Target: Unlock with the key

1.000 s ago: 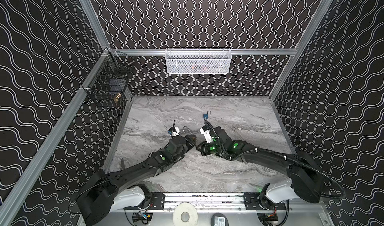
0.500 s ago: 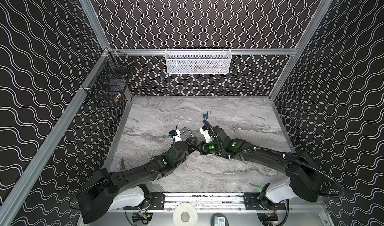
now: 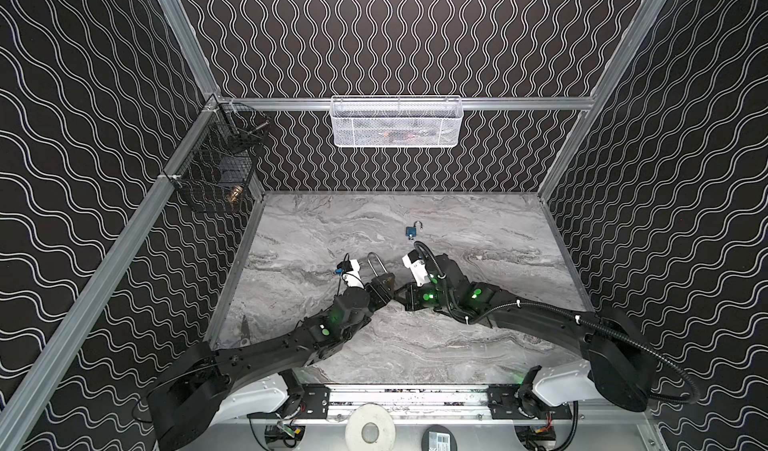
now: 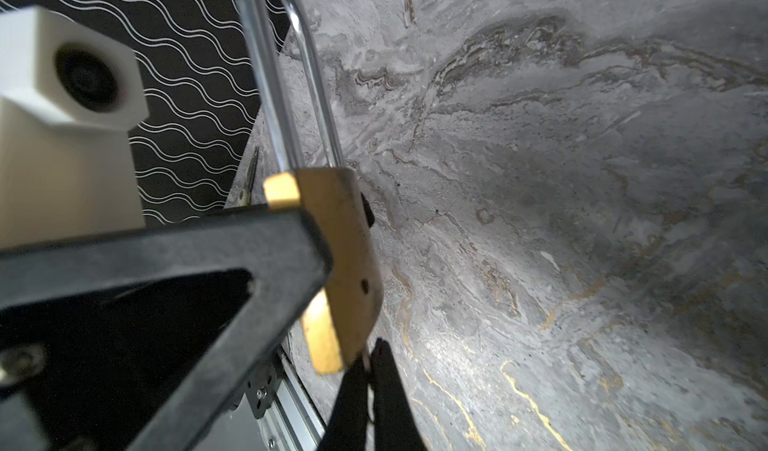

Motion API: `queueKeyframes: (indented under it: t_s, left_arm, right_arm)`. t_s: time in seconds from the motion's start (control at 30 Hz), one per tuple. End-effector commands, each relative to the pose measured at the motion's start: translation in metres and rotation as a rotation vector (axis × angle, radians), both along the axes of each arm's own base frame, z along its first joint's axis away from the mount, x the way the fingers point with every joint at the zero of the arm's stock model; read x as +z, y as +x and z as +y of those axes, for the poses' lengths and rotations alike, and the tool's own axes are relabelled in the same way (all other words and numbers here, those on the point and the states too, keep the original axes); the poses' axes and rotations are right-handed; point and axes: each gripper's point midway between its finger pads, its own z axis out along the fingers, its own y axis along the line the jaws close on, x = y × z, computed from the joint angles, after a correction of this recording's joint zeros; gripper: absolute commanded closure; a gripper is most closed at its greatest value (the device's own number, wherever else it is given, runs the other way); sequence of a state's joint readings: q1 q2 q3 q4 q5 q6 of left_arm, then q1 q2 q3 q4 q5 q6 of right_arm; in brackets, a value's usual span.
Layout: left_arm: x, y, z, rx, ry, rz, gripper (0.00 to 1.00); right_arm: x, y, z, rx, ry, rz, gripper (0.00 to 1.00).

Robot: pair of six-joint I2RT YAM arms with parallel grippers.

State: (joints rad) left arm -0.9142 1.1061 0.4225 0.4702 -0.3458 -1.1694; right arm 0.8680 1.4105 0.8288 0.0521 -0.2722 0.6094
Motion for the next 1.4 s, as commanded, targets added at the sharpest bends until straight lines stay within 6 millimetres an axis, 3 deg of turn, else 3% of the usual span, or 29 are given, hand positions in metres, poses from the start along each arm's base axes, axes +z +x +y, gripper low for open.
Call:
queueKeyframes:
  t_s: [0.0,0.63,1.03,1.37]
  left_arm:
    - [0.027,-0.002,-0.006,-0.045,-0.062,-0.095,0.81]
    - [0.037,-0.005,-0.007,-0.084,-0.127,-0.159,0.82]
    - [0.046,-0.009,-0.001,-0.118,-0.17,-0.215,0.84]
    - [0.047,-0.009,0.002,-0.119,-0.177,-0.222,0.84]
  right_arm:
    - [0.028,0.004,0.01,0.021,0.106,-0.072,1.0]
    - [0.031,-0.001,0.012,0.048,0.147,-0.073,1.0]
    - [0.058,-0.02,0.02,0.165,0.3,-0.108,1.0]
    - [0.064,-0.026,0.024,0.204,0.339,-0.104,1.0]
